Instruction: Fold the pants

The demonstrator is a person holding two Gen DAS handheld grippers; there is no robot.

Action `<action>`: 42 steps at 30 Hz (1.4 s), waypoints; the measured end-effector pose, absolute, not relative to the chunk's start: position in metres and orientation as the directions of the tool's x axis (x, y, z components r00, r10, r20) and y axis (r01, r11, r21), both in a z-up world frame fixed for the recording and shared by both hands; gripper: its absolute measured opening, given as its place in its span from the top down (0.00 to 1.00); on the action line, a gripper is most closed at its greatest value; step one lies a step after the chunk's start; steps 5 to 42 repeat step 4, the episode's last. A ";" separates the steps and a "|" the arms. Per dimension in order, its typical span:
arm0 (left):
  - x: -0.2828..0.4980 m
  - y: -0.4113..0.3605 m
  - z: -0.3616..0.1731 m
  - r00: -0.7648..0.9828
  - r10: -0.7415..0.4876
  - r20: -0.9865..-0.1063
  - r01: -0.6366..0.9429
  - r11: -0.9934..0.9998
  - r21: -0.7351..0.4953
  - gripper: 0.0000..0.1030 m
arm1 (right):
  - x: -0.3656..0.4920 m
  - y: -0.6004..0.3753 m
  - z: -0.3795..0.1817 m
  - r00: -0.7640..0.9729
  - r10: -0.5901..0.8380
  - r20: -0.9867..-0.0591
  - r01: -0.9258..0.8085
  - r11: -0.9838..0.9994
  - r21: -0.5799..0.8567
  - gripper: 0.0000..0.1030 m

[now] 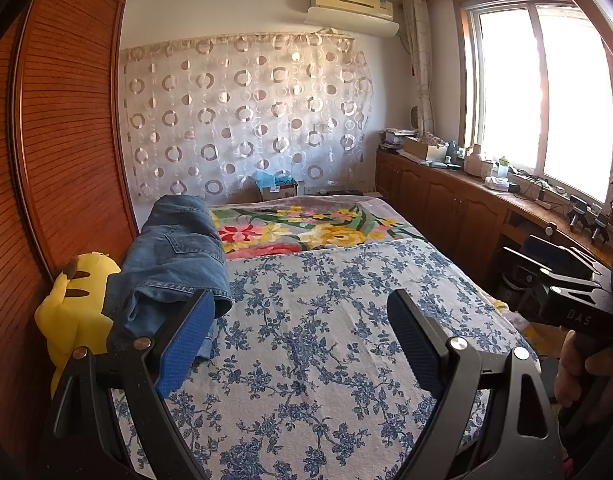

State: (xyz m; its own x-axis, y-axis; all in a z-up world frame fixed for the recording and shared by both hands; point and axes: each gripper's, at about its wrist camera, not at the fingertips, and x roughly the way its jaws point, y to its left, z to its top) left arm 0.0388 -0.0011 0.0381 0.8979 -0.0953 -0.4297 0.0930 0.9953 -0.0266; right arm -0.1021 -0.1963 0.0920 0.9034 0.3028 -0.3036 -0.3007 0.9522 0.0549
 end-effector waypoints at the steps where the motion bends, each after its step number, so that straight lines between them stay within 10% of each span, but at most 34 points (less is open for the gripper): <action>1: 0.038 -0.002 0.039 0.899 -0.096 -0.428 0.094 0.995 -0.025 0.14 | -0.102 -0.196 0.092 0.904 0.302 -0.304 -0.300 0.952 0.055 0.15; 42: 0.037 -0.002 0.040 0.898 -0.096 -0.429 0.095 0.995 -0.025 0.14 | -0.102 -0.196 0.092 0.903 0.303 -0.304 -0.301 0.952 0.055 0.15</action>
